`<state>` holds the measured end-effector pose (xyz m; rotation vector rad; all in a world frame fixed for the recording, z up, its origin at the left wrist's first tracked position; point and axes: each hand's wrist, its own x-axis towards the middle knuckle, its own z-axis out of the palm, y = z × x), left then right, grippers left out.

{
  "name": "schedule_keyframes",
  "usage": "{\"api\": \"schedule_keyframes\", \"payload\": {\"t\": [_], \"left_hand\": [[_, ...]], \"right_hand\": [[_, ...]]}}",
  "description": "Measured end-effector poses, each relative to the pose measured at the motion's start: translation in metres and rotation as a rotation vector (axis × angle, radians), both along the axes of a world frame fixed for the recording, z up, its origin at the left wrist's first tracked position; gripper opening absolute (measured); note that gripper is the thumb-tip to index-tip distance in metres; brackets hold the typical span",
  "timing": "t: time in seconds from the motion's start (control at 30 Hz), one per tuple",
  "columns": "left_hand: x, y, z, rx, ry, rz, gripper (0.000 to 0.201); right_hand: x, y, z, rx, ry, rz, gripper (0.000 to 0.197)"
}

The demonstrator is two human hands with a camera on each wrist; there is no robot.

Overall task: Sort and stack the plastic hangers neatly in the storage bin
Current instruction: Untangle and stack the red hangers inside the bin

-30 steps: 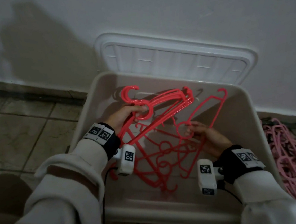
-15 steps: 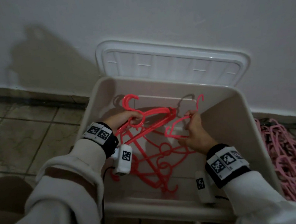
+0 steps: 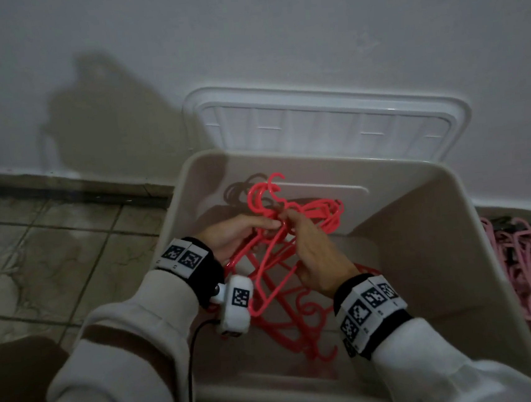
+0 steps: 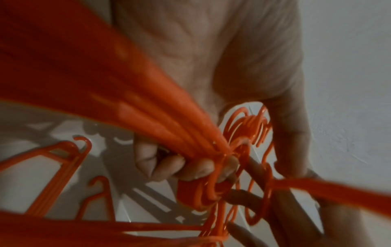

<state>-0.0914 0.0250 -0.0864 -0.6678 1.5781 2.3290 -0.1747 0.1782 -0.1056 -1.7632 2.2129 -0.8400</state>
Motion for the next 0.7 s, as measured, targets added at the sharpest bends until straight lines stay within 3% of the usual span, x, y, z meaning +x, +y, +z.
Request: {"api": "schedule_keyframes", "payload": {"t": [0.1,0.23,0.4,0.53,0.63,0.7], "left_hand": [[0.001,0.000,-0.001,-0.001,0.001,0.049,0.040],[0.002,0.001,-0.004,-0.029,0.025,0.033,0.034],[-0.001,0.000,-0.006,-0.014,0.019,0.102,0.017],[0.000,0.001,-0.004,-0.030,0.016,0.087,0.022],[0.000,0.002,-0.003,-0.044,0.031,0.108,0.010],[0.000,0.002,-0.003,-0.042,0.042,0.130,0.012]], "right_hand": [[-0.001,-0.001,0.006,-0.004,-0.146,-0.015,0.066],[0.000,0.003,0.011,0.125,-0.186,-0.047,0.074],[-0.004,0.008,0.011,0.098,-0.185,-0.074,0.090],[-0.004,0.020,0.024,0.124,-0.158,-0.113,0.086],[-0.003,0.024,0.034,0.234,-0.101,-0.109,0.083],[-0.001,0.025,0.039,0.252,-0.021,-0.125,0.080]]}}
